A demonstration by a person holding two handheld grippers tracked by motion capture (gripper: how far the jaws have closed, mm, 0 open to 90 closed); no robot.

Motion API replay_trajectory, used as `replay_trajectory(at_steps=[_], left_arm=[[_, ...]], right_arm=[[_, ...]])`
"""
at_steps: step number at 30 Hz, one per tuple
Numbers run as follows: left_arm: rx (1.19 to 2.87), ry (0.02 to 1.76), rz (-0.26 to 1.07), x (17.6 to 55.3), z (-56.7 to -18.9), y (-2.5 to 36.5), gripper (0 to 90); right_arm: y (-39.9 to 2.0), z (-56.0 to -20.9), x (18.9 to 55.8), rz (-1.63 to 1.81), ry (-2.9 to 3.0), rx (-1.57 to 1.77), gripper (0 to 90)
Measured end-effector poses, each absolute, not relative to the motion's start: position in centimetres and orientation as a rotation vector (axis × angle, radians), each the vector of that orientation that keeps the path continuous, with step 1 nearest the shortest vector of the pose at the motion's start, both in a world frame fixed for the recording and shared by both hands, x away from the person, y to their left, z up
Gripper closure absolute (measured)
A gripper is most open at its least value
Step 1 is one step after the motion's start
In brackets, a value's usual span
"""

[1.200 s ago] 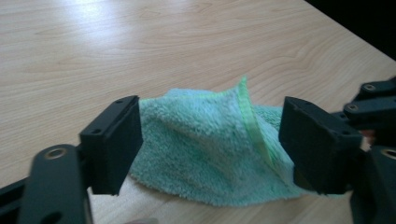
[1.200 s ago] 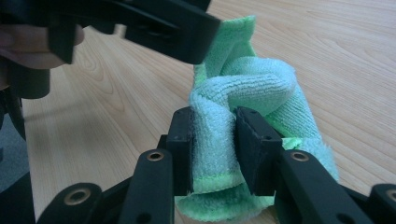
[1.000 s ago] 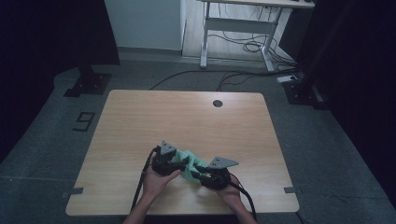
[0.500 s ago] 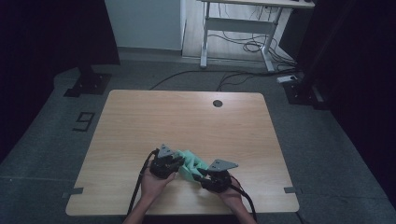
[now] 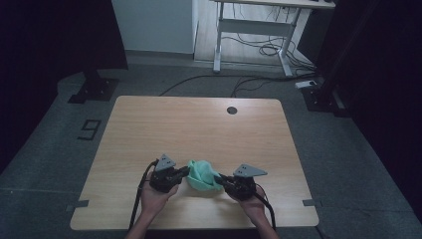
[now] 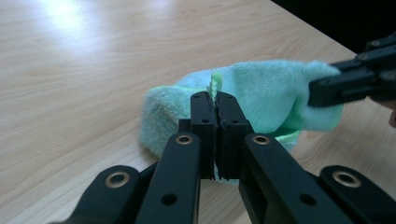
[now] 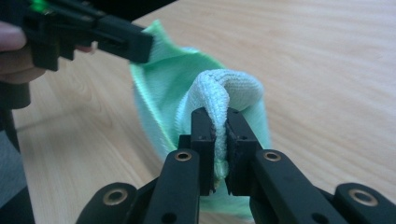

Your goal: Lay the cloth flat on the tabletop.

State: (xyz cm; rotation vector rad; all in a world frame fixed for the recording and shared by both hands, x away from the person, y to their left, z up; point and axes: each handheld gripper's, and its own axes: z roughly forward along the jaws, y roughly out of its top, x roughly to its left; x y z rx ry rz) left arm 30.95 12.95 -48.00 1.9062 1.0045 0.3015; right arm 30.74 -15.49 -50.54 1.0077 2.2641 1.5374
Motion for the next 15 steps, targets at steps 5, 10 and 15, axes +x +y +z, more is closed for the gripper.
replay_trajectory(at_steps=[5,10,15], left_arm=[[1.874,1.008,0.325,30.6,-47.2,14.2,87.5],[1.823,1.011,0.344,30.3,-46.1,15.7,87.6],[1.790,1.015,0.352,30.0,-45.4,17.0,87.6]], right_arm=[[-16.7,-49.5,30.8,1.562,2.205,1.030,84.1],[-18.1,-48.5,30.8,1.582,2.138,1.054,84.1],[-19.4,-47.9,31.0,1.604,2.091,1.092,84.1]])
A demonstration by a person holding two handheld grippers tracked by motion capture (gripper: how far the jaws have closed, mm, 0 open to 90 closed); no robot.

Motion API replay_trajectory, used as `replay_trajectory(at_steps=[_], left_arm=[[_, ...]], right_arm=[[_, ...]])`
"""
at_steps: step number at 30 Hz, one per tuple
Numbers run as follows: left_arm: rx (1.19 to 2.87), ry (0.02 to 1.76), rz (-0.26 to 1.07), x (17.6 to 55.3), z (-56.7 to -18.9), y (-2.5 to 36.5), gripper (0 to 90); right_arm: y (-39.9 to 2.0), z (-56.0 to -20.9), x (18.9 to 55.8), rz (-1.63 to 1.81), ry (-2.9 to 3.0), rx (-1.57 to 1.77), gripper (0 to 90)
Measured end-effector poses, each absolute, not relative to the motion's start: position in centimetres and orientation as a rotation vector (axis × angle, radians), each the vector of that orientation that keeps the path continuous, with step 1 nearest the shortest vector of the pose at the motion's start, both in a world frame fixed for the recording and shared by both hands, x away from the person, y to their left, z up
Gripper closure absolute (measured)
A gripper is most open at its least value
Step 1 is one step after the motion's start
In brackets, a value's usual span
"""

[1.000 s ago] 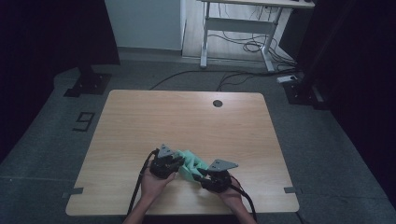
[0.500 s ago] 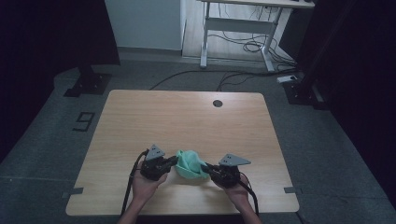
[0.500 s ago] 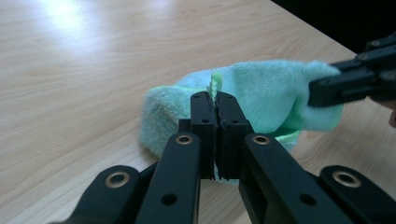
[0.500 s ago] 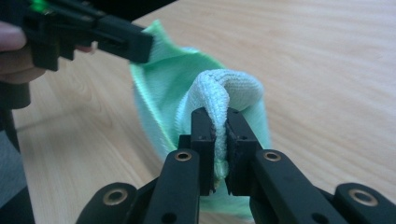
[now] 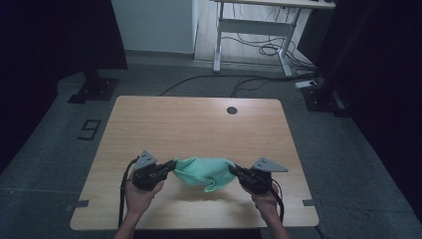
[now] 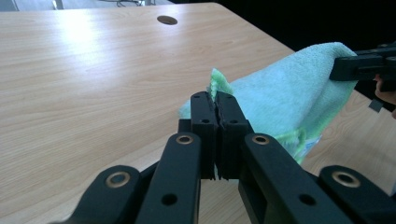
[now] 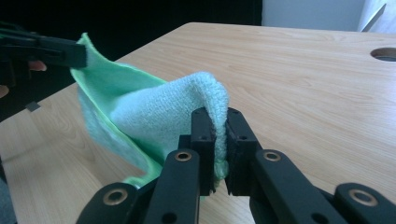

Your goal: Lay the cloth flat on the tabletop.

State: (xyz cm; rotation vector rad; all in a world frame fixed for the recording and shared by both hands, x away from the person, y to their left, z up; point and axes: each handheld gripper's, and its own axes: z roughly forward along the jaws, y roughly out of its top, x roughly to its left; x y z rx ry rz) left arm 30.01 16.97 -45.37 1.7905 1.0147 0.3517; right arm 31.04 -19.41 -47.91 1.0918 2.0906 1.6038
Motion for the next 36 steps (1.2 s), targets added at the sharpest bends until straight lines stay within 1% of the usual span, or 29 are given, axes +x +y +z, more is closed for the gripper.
replay_trajectory(at_steps=[6,15,18,27,36], left_arm=[[1.787,1.041,0.333,30.1,-46.6,18.1,87.5],[1.833,1.117,0.269,30.6,-49.9,19.0,87.0],[1.842,1.143,0.263,30.7,-50.6,19.3,86.6],[1.886,1.191,0.240,30.7,-52.4,19.9,85.6],[1.927,1.208,0.232,30.5,-53.3,20.0,84.8]], right_arm=[[-20.0,-48.2,31.5,1.570,2.079,1.122,84.0],[-20.2,-51.5,33.4,1.448,2.186,1.248,82.6],[-19.8,-51.9,33.4,1.416,2.235,1.233,79.6],[-19.1,-53.0,33.0,1.349,2.330,1.234,80.2],[-18.6,-53.8,32.8,1.295,2.395,1.221,80.9]])
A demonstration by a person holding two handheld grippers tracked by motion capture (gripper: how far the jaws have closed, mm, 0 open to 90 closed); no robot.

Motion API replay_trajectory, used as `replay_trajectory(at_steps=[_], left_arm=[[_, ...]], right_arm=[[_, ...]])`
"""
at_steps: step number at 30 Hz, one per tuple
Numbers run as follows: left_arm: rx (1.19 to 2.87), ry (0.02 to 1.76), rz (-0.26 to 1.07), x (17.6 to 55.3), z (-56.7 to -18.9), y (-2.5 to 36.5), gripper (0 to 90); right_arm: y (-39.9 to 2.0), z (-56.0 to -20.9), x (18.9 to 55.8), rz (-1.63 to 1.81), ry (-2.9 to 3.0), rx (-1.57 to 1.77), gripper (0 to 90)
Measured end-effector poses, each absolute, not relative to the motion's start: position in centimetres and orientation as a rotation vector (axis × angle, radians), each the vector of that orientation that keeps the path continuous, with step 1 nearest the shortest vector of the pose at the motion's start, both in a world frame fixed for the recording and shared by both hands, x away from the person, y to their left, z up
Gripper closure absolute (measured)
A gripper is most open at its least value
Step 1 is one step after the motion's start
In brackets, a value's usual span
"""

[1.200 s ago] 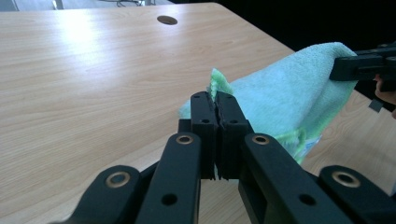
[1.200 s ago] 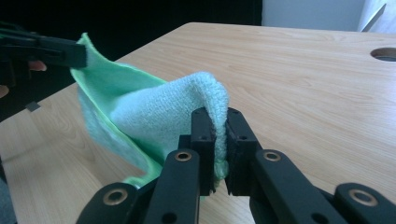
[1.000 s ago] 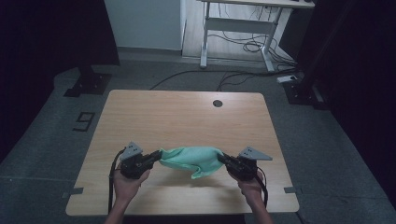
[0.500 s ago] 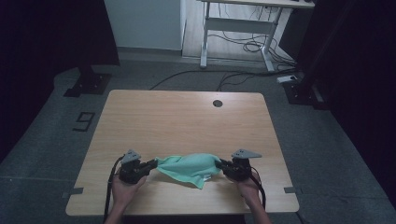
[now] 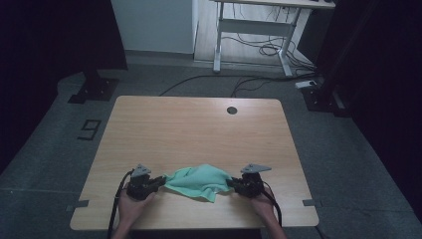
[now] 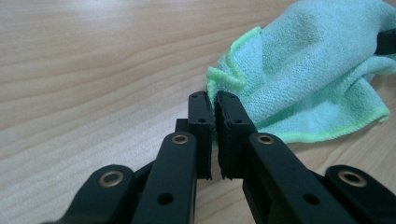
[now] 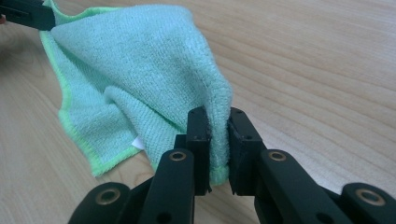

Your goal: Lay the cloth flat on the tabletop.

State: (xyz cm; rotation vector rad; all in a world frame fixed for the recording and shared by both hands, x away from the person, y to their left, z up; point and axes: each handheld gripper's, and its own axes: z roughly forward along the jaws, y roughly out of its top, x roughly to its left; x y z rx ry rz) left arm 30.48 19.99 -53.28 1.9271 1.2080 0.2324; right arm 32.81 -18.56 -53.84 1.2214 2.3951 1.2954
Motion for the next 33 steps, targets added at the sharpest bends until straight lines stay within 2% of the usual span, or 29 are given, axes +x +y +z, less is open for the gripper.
replay_trajectory(at_steps=[4,8,11,18,24,33], left_arm=[[1.916,1.216,0.243,30.4,-53.3,20.0,79.1],[1.864,1.186,0.270,30.2,-51.8,20.3,64.1],[1.837,1.161,0.323,30.0,-50.3,20.1,60.9],[1.890,1.122,0.353,32.5,-49.2,17.7,58.1],[1.989,1.115,0.269,36.0,-50.4,15.1,56.7],[2.080,1.104,0.206,36.9,-52.6,12.5,56.5]], right_arm=[[-18.6,-53.7,32.7,1.287,2.409,1.214,78.4],[-18.9,-53.4,32.7,1.290,2.380,1.205,64.8],[-19.4,-52.5,32.6,1.339,2.333,1.200,59.6],[-19.8,-51.1,32.5,1.395,2.267,1.173,56.7],[-19.1,-50.8,32.7,1.423,2.244,1.144,55.1],[-18.5,-49.9,31.2,1.519,2.219,1.102,53.5]])
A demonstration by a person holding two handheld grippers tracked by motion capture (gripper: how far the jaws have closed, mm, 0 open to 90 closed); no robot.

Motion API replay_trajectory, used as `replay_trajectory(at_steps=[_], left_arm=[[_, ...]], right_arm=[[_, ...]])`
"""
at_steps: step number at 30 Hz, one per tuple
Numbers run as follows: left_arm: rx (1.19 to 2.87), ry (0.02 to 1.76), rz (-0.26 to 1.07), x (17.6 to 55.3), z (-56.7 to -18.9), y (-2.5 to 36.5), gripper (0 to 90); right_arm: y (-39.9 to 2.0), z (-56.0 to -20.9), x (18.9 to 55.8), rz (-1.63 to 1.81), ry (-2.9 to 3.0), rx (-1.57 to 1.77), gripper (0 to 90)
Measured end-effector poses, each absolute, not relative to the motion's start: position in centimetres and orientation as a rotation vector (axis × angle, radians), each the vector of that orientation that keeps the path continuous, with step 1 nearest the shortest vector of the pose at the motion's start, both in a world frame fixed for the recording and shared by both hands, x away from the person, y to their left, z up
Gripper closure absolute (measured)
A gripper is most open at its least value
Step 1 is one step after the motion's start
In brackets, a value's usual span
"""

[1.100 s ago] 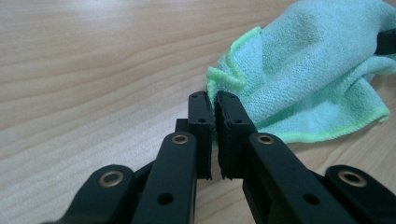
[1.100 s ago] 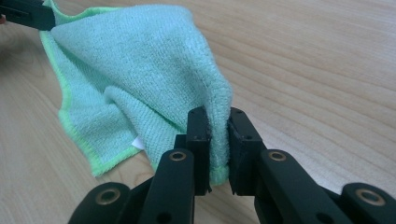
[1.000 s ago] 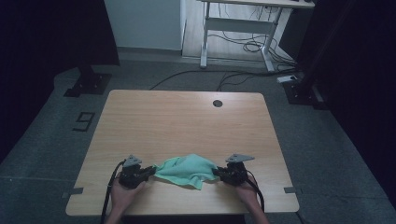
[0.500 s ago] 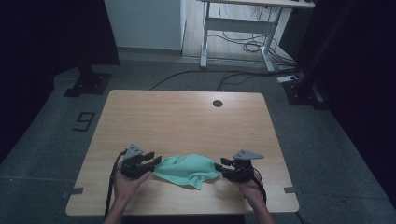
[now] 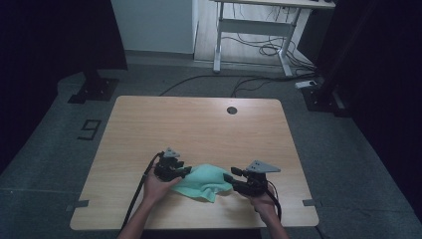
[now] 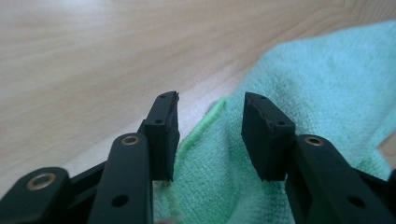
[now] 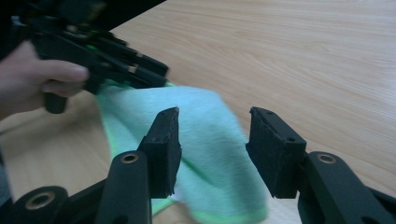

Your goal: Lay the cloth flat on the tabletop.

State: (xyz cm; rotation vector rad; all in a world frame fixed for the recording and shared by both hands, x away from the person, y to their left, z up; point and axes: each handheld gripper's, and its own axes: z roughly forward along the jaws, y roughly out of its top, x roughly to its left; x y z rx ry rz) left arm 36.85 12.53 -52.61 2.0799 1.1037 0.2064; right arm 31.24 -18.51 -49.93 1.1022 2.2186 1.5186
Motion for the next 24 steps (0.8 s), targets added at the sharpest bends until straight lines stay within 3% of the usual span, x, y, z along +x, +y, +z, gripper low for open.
replay_trajectory(at_steps=[8,18,24], left_arm=[[2.101,1.116,0.202,36.4,-53.6,12.4,63.0],[2.078,1.121,0.208,36.0,-54.2,12.6,80.1],[2.055,1.126,0.241,35.8,-54.1,12.7,83.5]], right_arm=[[-16.2,-51.1,30.4,1.485,2.333,1.053,52.7],[-14.6,-52.1,29.9,1.434,2.403,1.014,51.9],[-13.2,-53.1,29.8,1.380,2.470,0.972,50.0]])
